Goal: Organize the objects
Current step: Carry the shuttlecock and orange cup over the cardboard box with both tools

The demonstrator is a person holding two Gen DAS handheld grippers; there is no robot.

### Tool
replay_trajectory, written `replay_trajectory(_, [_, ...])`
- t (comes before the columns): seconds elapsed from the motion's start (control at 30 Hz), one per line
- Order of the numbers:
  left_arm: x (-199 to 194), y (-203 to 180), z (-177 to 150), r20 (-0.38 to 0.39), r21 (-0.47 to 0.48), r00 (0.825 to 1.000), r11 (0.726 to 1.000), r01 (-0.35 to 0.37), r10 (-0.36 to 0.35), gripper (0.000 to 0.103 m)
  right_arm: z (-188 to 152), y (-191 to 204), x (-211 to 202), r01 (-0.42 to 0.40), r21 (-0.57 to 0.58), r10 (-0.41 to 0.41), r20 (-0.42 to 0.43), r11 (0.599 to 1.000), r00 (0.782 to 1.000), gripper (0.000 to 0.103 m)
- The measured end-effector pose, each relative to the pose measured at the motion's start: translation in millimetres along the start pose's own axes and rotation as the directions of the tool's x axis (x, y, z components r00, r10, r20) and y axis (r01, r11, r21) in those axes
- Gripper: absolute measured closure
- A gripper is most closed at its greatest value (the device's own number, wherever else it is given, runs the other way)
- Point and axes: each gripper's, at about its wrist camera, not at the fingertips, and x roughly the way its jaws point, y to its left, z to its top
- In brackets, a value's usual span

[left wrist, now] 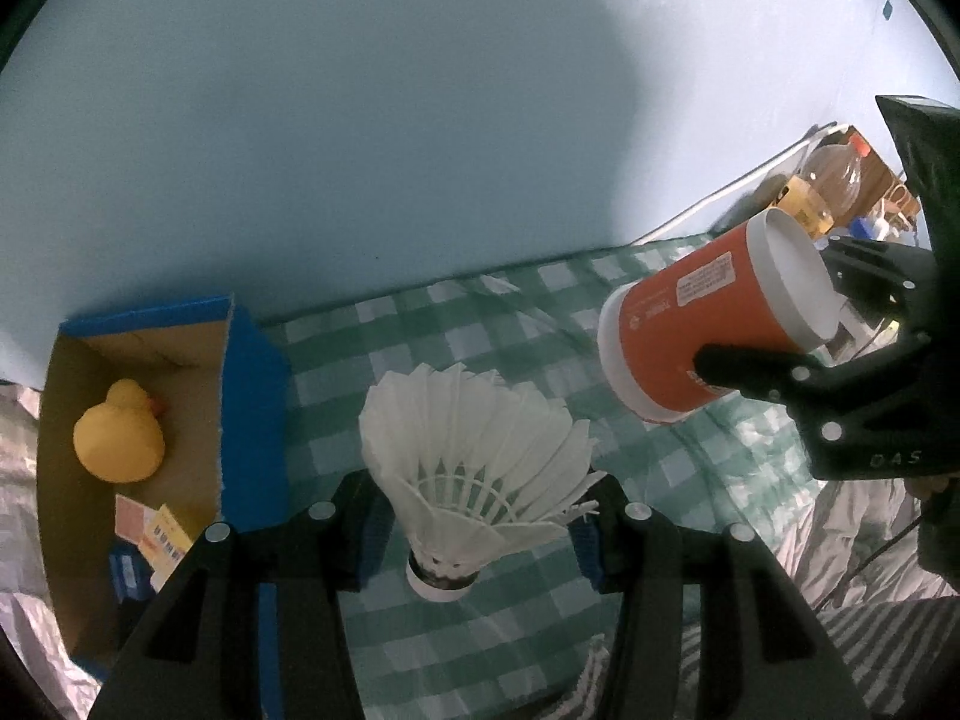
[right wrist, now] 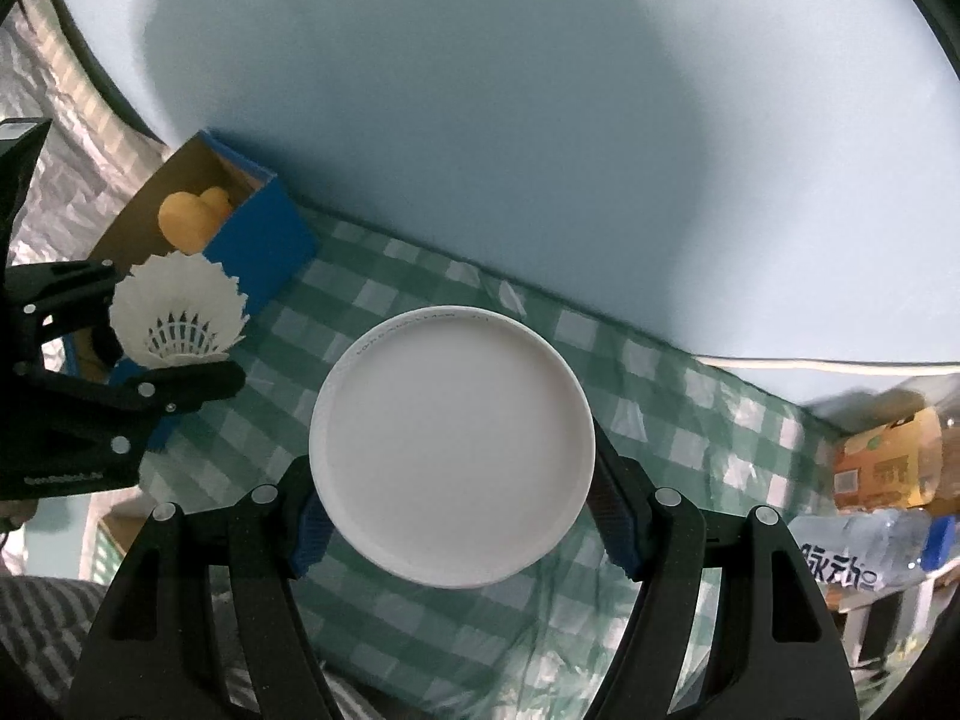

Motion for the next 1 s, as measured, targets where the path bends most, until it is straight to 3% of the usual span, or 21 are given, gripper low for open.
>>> replay_trajectory(1.0, [-69,45,-17,0.074,-0.084,0.996,0.995,-0.053,0.059,0.052,36,55,-39,-0.071,-0.152,0.085,0.09,0.986,0.992,0.03])
